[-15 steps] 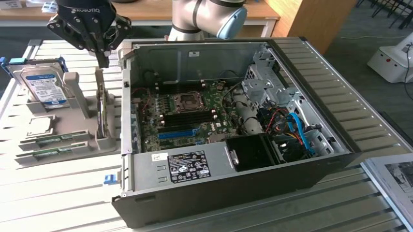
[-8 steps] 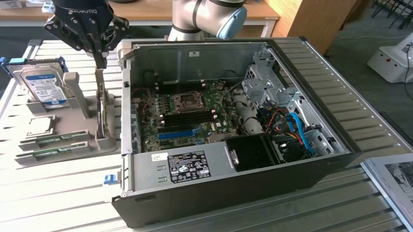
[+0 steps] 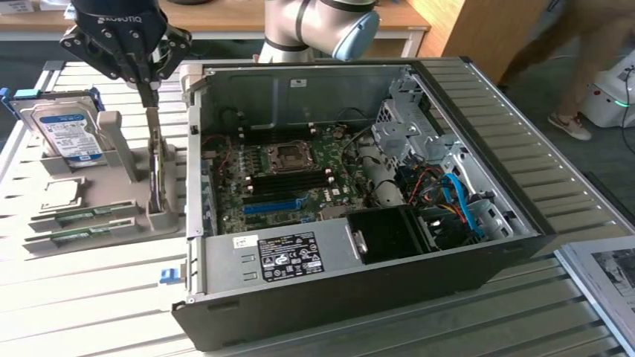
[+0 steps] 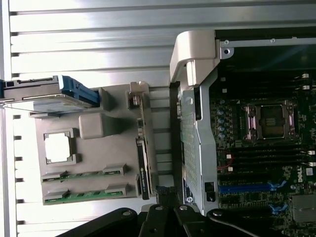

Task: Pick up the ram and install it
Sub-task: 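Reach for the ram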

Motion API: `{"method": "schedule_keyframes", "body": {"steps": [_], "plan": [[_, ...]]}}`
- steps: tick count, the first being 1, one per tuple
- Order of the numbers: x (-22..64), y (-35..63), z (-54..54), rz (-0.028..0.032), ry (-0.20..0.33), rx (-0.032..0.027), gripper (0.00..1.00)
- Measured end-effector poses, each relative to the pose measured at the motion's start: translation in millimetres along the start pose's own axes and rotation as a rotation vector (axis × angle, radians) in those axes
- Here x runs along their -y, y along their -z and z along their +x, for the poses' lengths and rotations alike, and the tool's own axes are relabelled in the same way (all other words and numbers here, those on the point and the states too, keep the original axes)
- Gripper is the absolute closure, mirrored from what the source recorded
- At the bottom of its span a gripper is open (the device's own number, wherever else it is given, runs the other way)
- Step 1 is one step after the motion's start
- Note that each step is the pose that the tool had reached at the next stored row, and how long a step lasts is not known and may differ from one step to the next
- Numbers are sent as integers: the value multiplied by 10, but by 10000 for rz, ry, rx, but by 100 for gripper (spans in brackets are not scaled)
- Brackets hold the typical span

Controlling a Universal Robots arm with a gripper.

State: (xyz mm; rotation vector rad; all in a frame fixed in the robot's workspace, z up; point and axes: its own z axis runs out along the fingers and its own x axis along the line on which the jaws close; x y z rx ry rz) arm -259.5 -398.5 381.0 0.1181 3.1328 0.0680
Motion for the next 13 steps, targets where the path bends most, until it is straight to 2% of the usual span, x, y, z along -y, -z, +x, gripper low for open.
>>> {"method": "schedule_keyframes", "body": {"steps": [13], "plan": [[9, -30, 107, 0, 0, -8, 90]]}}
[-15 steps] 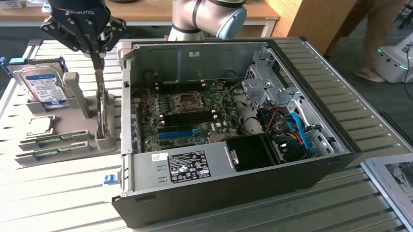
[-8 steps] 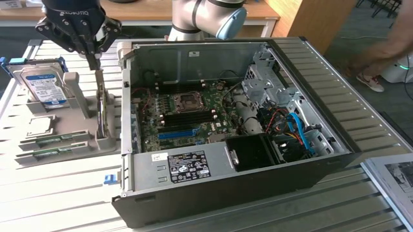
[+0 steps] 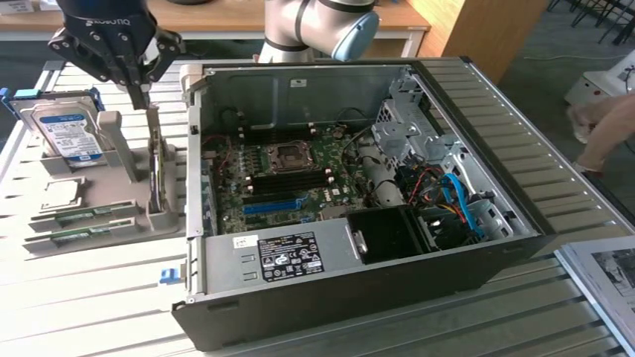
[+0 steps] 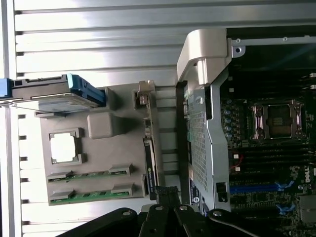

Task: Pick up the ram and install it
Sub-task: 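Reach for the ram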

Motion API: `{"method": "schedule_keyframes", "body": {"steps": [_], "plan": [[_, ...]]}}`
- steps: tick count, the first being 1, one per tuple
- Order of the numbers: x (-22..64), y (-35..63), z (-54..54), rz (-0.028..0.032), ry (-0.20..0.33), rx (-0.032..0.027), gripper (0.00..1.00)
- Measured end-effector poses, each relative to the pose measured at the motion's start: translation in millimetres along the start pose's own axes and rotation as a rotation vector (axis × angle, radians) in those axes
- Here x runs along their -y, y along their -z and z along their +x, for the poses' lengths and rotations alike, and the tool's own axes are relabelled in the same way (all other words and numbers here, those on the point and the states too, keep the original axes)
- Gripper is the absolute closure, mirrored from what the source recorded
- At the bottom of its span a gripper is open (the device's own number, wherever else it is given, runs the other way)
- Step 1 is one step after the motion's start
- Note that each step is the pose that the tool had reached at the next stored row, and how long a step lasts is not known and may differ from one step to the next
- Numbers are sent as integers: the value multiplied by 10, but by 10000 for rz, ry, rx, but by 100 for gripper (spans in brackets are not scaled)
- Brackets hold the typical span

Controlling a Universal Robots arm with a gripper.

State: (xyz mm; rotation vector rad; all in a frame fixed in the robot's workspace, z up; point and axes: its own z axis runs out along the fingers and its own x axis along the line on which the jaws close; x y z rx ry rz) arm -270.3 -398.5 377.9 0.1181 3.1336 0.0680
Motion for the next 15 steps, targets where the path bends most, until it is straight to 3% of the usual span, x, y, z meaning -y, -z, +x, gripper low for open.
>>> {"method": "schedule_keyframes", "body": {"steps": [15], "plan": [[13, -24, 161, 1, 0, -6, 90]]}}
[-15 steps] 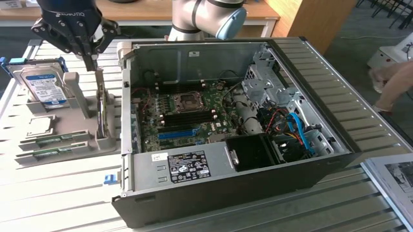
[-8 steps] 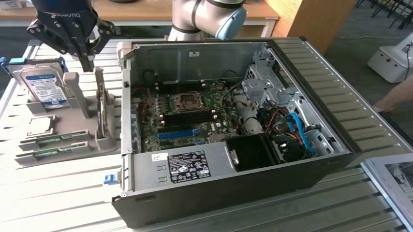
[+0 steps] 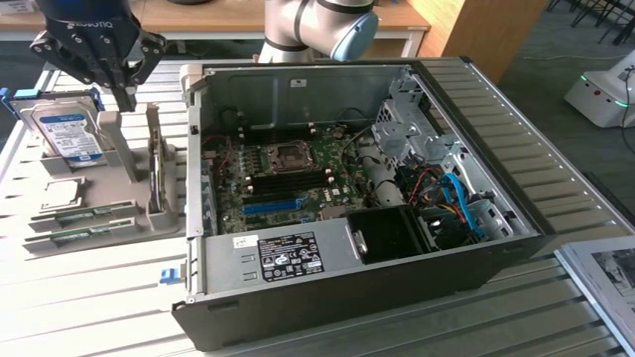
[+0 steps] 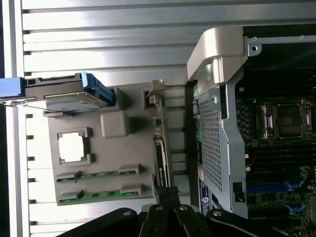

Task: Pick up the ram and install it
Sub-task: 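Reach for the ram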

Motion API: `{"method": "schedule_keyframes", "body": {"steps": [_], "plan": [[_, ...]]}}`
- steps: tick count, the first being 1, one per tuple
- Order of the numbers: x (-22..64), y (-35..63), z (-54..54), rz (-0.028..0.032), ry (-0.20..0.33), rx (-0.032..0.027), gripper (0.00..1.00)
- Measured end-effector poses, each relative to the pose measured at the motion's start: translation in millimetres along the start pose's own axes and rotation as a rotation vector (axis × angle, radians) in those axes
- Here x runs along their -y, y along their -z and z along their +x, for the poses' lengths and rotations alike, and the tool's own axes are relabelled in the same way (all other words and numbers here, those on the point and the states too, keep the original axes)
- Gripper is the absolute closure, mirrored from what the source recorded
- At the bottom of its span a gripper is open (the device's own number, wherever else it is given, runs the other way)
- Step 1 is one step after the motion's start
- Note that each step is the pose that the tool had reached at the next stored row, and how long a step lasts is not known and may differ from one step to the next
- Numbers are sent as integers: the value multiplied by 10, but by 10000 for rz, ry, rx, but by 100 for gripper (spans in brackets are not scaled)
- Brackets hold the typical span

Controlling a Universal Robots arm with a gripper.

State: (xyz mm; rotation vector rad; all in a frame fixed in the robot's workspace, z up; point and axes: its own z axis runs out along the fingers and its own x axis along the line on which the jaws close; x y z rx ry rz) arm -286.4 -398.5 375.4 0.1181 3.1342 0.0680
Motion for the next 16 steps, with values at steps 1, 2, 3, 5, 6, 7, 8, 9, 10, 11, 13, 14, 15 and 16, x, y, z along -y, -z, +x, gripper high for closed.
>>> {"method": "schedule_keyframes", "body": {"steps": [1, 2, 3, 5, 6, 7, 8, 9, 10, 11, 13, 14, 15, 16], "plan": [[0, -2, 10, -1, 0, 0, 90], [1, -4, 20, 0, 0, -1, 90], [1, -5, 31, 0, -1, -1, 90], [3, -8, 54, 0, 0, -2, 90], [4, -10, 65, 1, -1, -4, 90], [5, -12, 75, 0, 0, -4, 90], [5, -13, 85, 0, -1, -6, 90], [6, -14, 97, 1, -1, -8, 90], [6, -16, 109, 1, -1, -9, 90], [7, -17, 123, 1, -1, -11, 90], [9, -21, 158, 1, -1, -11, 90], [10, -22, 176, 1, -2, -12, 90], [12, -23, 195, 1, -2, -13, 90], [13, -25, 214, 1, -1, -14, 90]]}}
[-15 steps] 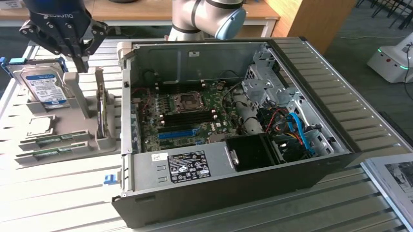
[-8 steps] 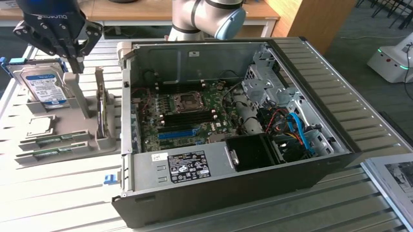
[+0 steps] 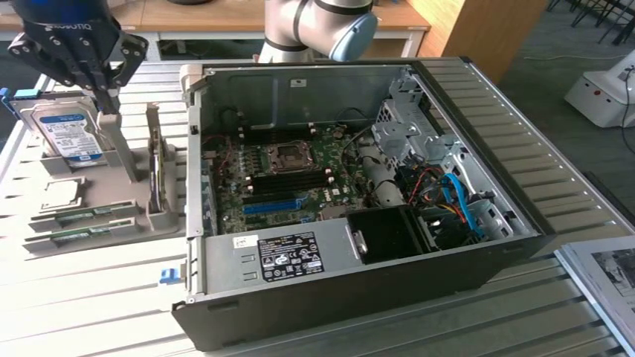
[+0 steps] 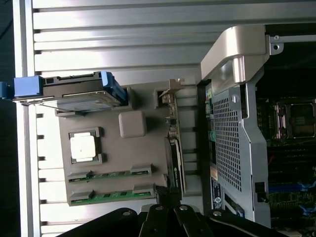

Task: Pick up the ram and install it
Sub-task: 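Reach for the ram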

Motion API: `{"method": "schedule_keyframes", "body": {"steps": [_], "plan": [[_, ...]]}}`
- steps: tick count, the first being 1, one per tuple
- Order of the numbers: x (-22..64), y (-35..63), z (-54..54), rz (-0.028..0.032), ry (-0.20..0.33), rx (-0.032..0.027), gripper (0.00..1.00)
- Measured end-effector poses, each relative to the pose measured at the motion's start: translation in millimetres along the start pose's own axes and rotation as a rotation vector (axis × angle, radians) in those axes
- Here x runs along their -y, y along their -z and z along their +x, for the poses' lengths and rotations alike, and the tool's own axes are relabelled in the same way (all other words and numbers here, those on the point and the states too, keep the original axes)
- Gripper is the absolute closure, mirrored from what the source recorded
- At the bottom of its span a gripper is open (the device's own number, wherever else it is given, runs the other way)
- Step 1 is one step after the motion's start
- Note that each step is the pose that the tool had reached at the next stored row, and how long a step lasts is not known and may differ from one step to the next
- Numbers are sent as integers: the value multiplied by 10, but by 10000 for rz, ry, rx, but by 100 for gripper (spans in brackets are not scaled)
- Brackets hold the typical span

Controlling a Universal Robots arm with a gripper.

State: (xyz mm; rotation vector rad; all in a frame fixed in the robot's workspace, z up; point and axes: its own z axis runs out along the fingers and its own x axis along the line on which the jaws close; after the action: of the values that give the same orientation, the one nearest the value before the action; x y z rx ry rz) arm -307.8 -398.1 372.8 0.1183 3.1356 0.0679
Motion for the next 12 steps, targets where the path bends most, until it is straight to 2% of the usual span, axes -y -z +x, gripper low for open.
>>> {"method": "schedule_keyframes", "body": {"steps": [12], "plan": [[16, -14, 206, 2, -1, -23, 90]]}}
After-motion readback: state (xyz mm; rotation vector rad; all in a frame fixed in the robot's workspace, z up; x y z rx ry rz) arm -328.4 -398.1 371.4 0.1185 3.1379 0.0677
